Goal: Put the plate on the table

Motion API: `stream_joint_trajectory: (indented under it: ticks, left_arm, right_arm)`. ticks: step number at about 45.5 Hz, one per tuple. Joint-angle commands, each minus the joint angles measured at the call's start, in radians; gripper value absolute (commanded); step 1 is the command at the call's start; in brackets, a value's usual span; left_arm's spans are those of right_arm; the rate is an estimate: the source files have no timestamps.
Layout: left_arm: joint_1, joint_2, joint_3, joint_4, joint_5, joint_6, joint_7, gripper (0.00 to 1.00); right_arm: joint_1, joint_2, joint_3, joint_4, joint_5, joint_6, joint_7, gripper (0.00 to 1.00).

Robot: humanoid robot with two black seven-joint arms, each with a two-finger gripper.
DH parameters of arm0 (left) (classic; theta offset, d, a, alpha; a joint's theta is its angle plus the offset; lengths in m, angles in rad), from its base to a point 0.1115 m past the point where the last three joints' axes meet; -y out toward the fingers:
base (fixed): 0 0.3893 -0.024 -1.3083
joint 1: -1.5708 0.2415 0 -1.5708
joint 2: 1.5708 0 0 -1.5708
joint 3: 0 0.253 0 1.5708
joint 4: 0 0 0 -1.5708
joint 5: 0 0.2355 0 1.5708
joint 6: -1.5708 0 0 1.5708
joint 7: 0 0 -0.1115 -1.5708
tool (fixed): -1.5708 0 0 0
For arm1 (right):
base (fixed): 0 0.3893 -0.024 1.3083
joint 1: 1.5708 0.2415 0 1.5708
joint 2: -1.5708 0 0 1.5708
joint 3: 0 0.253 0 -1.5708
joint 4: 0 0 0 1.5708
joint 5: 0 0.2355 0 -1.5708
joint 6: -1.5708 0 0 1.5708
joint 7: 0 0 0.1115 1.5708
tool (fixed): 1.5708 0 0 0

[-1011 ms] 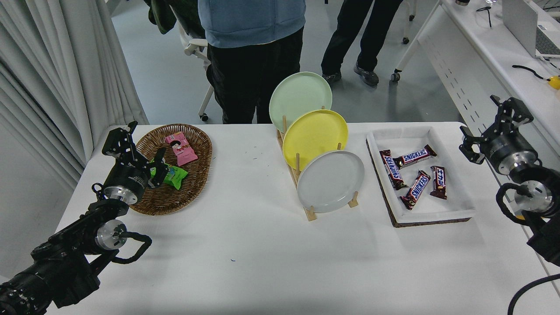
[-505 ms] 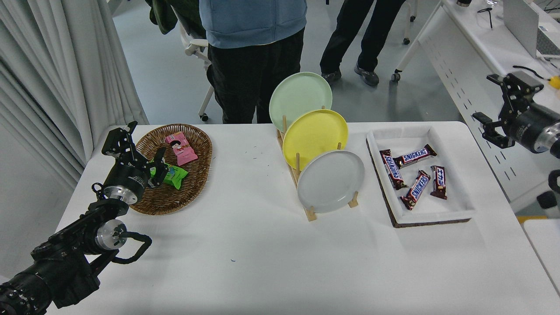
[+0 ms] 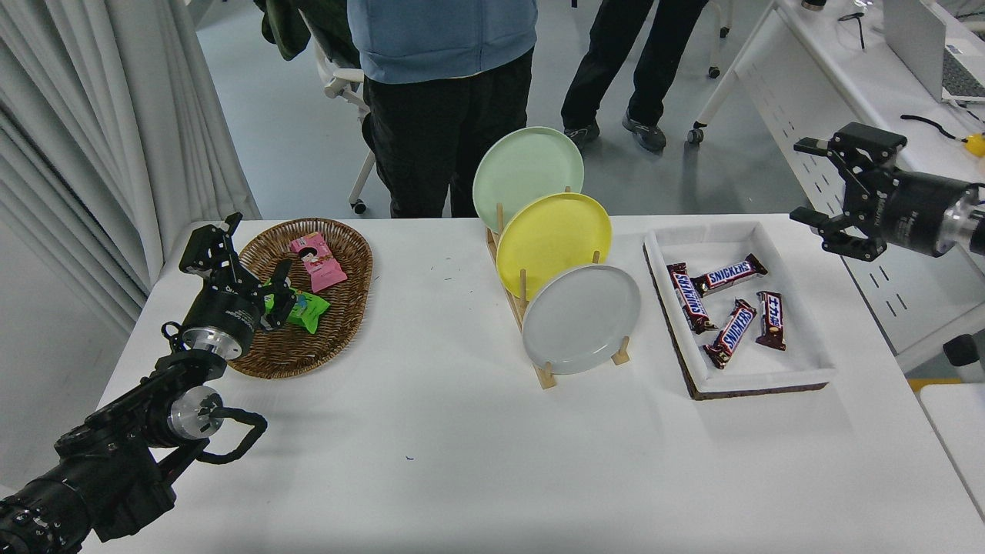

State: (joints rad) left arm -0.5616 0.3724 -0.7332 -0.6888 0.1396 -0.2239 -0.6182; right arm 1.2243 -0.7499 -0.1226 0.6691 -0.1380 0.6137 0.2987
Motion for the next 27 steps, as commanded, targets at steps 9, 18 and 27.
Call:
stream_joint_trajectory:
  ticks: [9,18,27]
  left_arm:
    - [-0.001,0.000,0.000,0.000,0.000,0.000,0.000,1.00]
    - [0.000,0.000,0.000,0.000,0.000,0.000,0.000,1.00]
    - [0.000,0.000,0.000,0.000,0.000,0.000,0.000,1.00]
  right_arm:
    - [0.055,0.011,-0.048,0.095,0.070,-0.219,-0.003,1.00]
    - [0.057,0.015,-0.086,0.220,0.181,-0.258,-0.004,1.00]
    - [0.050,0.030,-0.161,0.283,0.345,-0.379,-0.007,1.00]
